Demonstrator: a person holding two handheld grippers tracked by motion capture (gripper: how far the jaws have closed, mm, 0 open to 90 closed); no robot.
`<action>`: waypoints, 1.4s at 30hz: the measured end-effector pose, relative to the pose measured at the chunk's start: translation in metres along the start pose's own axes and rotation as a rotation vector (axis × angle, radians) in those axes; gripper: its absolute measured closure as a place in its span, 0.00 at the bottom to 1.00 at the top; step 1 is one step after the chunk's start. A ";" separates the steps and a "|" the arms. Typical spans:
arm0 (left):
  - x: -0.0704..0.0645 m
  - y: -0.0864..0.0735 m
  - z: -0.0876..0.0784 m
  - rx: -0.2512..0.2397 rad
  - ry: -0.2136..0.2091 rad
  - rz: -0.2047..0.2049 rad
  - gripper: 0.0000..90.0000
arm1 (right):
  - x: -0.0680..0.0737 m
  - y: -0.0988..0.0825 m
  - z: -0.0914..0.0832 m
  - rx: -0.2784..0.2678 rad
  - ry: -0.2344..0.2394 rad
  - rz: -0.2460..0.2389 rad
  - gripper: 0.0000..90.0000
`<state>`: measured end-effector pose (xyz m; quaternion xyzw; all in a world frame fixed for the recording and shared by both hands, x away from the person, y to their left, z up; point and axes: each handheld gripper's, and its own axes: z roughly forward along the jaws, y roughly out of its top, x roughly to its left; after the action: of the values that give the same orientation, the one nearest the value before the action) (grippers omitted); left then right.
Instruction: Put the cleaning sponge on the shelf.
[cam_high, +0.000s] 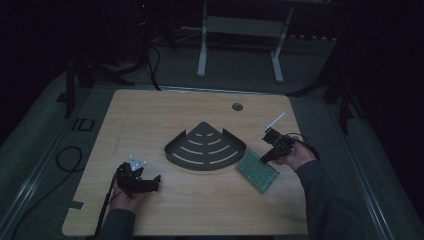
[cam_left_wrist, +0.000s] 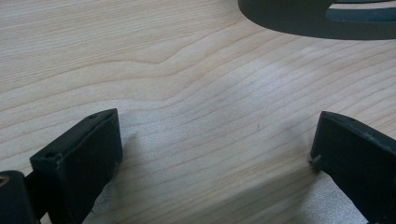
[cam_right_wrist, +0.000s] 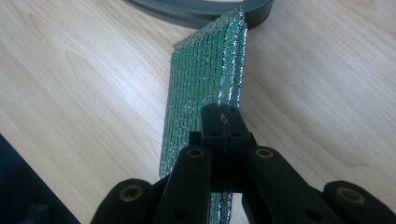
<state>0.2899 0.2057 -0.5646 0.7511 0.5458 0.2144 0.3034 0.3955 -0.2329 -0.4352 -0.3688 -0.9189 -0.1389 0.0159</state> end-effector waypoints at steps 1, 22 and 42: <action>0.000 0.000 0.000 0.000 0.000 0.000 0.02 | 0.000 0.001 0.000 -0.001 -0.005 -0.002 1.00; 0.000 0.000 0.000 0.001 0.000 0.002 0.02 | 0.001 0.004 -0.018 -0.025 -0.028 -0.005 1.00; 0.000 0.000 0.000 0.000 0.001 0.001 0.02 | 0.004 0.024 -0.037 -0.065 -0.050 -0.027 1.00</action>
<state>0.2900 0.2058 -0.5646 0.7512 0.5455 0.2148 0.3034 0.4064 -0.2239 -0.3932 -0.3602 -0.9189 -0.1595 -0.0210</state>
